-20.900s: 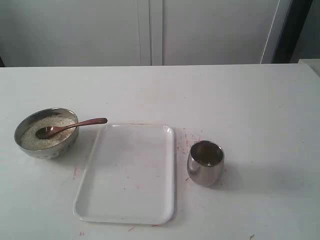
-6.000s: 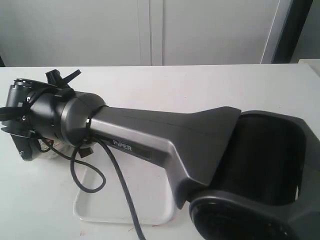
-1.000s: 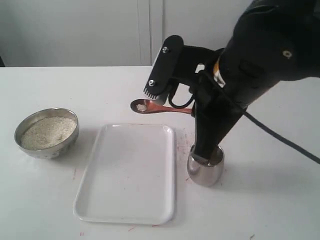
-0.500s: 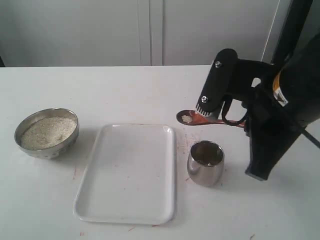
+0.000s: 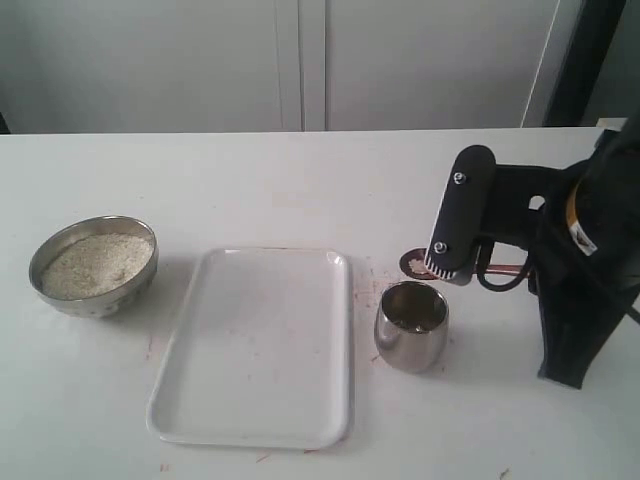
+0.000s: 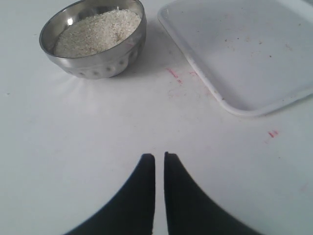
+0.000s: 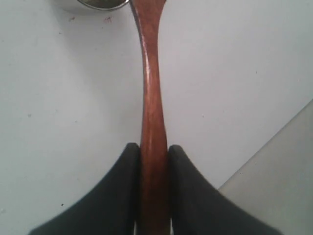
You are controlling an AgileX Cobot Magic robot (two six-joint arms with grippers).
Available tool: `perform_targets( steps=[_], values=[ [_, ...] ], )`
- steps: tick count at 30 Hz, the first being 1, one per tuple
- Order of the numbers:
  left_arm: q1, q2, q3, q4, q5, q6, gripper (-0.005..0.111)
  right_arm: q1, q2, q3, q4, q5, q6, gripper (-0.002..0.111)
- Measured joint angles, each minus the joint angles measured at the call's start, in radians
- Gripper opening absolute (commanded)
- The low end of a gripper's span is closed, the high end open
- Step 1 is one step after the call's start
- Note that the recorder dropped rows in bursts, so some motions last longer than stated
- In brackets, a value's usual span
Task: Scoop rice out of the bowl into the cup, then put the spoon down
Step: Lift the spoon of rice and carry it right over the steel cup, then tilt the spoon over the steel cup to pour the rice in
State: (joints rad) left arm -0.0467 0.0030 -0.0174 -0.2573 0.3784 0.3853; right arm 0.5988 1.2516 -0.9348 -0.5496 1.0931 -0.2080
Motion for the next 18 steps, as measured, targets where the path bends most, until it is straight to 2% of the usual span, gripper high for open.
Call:
perform_targets(
  steps=[18],
  values=[
    [0.0, 0.0, 0.0, 0.0, 0.0, 0.0, 0.014, 0.0, 0.0, 0.0, -0.023, 0.025, -0.208, 0.0]
  ],
)
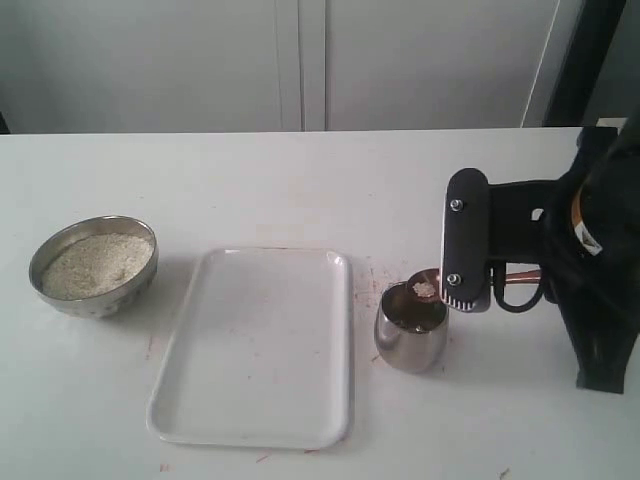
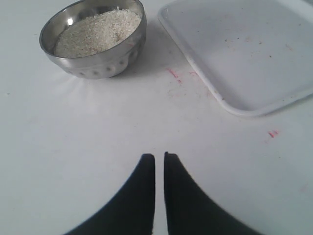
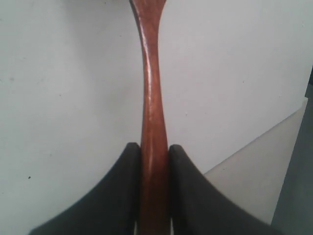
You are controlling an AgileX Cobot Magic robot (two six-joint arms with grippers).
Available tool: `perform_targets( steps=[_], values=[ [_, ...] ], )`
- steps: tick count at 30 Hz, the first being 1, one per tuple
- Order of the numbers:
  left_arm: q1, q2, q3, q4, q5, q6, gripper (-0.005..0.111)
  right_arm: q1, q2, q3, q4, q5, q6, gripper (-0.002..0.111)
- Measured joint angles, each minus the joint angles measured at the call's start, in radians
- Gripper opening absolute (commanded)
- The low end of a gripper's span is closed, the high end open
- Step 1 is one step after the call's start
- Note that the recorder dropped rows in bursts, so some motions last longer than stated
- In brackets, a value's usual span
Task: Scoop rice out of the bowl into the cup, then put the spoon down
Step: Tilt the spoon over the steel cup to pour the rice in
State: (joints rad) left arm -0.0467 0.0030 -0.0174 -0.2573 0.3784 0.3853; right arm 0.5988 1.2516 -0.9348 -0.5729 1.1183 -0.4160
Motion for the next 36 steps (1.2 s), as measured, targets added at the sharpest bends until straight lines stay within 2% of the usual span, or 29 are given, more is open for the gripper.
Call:
perform_targets(
  steps=[18, 26, 36],
  values=[
    [0.0, 0.0, 0.0, 0.0, 0.0, 0.0, 0.014, 0.0, 0.086, 0.0, -0.104, 0.013, -0.022, 0.0],
    [0.0, 0.0, 0.0, 0.0, 0.0, 0.0, 0.014, 0.05, 0.086, 0.0, -0.214, 0.011, -0.025, 0.0],
    [0.0, 0.0, 0.0, 0.0, 0.0, 0.0, 0.014, 0.059, 0.086, 0.0, -0.231, 0.007, -0.111, 0.0]
  ],
)
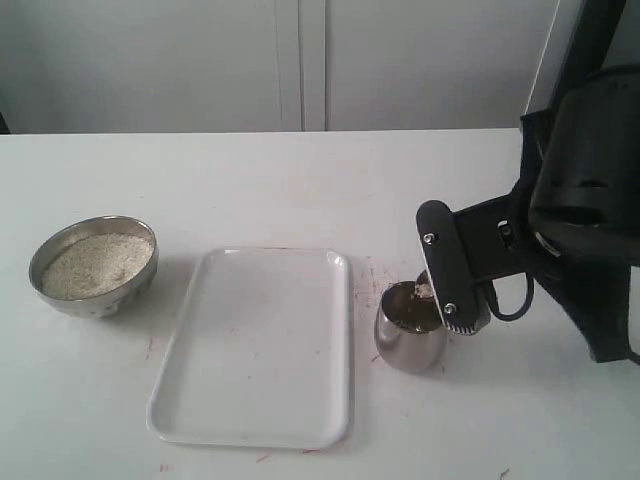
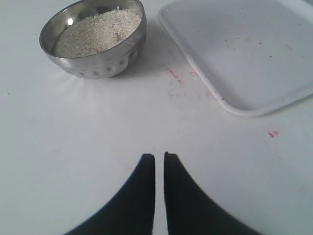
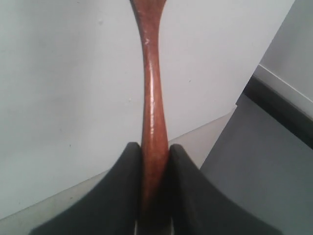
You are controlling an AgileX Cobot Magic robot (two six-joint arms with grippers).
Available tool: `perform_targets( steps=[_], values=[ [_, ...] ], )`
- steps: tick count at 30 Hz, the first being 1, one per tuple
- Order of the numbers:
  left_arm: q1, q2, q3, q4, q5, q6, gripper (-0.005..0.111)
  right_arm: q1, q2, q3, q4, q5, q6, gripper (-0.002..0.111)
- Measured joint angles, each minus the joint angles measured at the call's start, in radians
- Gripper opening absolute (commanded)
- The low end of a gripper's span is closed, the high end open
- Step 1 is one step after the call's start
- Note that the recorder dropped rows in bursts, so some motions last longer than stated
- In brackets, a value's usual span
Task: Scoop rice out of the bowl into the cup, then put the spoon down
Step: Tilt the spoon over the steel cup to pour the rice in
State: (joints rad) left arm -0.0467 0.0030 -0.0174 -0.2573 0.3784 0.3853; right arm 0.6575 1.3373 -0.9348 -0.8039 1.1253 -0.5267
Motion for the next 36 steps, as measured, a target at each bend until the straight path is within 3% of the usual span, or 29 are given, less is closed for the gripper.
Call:
perform_targets(
  steps=[13, 18, 36],
  values=[
    [0.0, 0.0, 0.0, 0.0, 0.0, 0.0, 0.014, 0.013, 0.008, 0.0, -0.055, -0.007, -0.09, 0.0],
    [0.0, 0.0, 0.0, 0.0, 0.0, 0.0, 0.014, 0.069, 0.048, 0.0, -0.116, 0.023, -0.09, 0.0],
    [0.0, 0.0, 0.0, 0.0, 0.0, 0.0, 0.014, 0.076, 0.052, 0.0, -0.136, 0.006, -0.001, 0.0]
  ],
)
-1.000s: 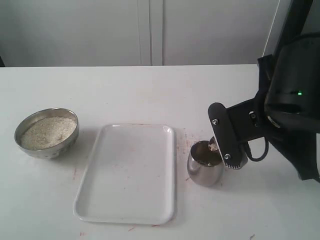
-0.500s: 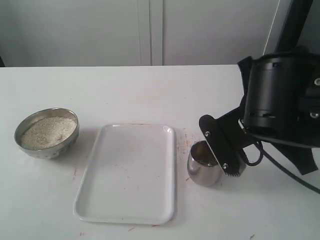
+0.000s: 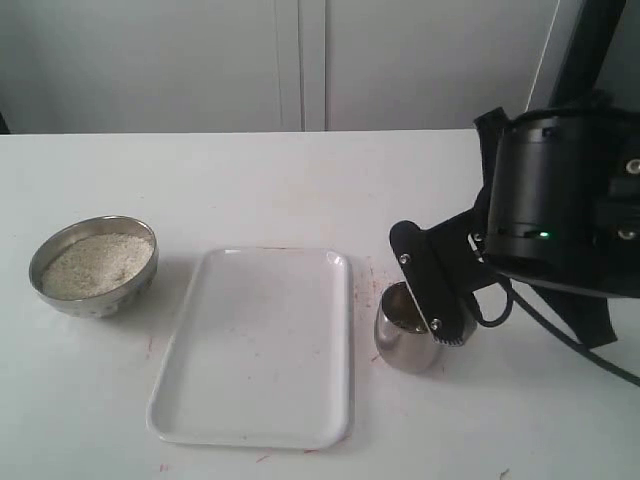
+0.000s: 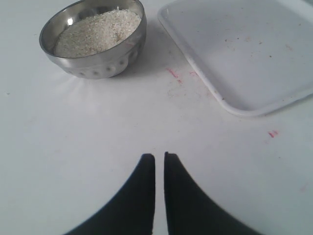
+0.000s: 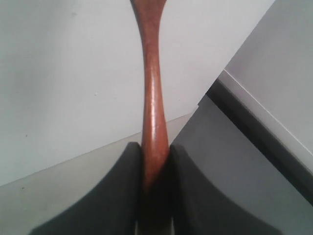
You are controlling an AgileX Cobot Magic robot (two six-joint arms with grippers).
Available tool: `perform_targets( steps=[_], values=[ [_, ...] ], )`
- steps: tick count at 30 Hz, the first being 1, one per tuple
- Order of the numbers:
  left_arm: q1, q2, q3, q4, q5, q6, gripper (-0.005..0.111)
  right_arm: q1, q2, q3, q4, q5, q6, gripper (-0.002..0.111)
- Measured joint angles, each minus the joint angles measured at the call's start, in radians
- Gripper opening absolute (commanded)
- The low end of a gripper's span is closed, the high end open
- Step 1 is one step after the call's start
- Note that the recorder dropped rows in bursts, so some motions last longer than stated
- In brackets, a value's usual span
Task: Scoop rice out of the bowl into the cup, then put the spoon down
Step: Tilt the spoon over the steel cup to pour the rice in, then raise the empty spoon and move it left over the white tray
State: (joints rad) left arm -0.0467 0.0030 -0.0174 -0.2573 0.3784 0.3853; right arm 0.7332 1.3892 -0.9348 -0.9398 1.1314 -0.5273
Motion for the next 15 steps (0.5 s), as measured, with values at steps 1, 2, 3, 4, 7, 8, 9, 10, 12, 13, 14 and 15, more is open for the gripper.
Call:
perform_targets(
  steps=[1, 2, 3, 4, 7, 8, 9, 10, 12, 13, 14, 15],
  values=[
    [0.0, 0.0, 0.0, 0.0, 0.0, 0.0, 0.014, 0.0, 0.0, 0.0, 0.0, -0.002, 0.014, 0.0],
    [0.0, 0.0, 0.0, 0.0, 0.0, 0.0, 0.014, 0.0, 0.0, 0.0, 0.0, -0.006, 0.035, 0.0],
    [0.0, 0.0, 0.0, 0.0, 0.0, 0.0, 0.014, 0.0, 0.0, 0.0, 0.0, -0.008, 0.058, 0.0],
    [0.0, 0.0, 0.0, 0.0, 0.0, 0.0, 0.014, 0.0, 0.0, 0.0, 0.0, -0.01, 0.079, 0.0],
    [0.0, 0.0, 0.0, 0.0, 0.0, 0.0, 0.014, 0.0, 0.0, 0.0, 0.002, -0.01, 0.165, 0.0],
    [0.0, 0.0, 0.0, 0.0, 0.0, 0.0, 0.014, 0.0, 0.0, 0.0, 0.004, -0.013, 0.197, 0.0],
    [0.0, 0.0, 0.0, 0.0, 0.0, 0.0, 0.014, 0.0, 0.0, 0.0, 0.004, -0.013, 0.231, 0.0],
    [0.0, 0.0, 0.0, 0.0, 0.0, 0.0, 0.014, 0.0, -0.004, 0.0, 0.006, -0.018, 0.261, 0.0],
    [0.0, 0.0, 0.0, 0.0, 0.0, 0.0, 0.014, 0.0, -0.016, 0.0, 0.016, -0.029, 0.342, 0.0],
    [0.0, 0.0, 0.0, 0.0, 0.0, 0.0, 0.014, 0.0, -0.024, 0.0, 0.025, -0.038, 0.375, 0.0],
    [0.0, 0.0, 0.0, 0.0, 0.0, 0.0, 0.014, 0.0, -0.036, 0.0, 0.04, -0.05, 0.424, 0.0],
    [0.0, 0.0, 0.0, 0.0, 0.0, 0.0, 0.014, 0.0, -0.045, 0.0, 0.055, -0.065, 0.454, 0.0]
  ],
)
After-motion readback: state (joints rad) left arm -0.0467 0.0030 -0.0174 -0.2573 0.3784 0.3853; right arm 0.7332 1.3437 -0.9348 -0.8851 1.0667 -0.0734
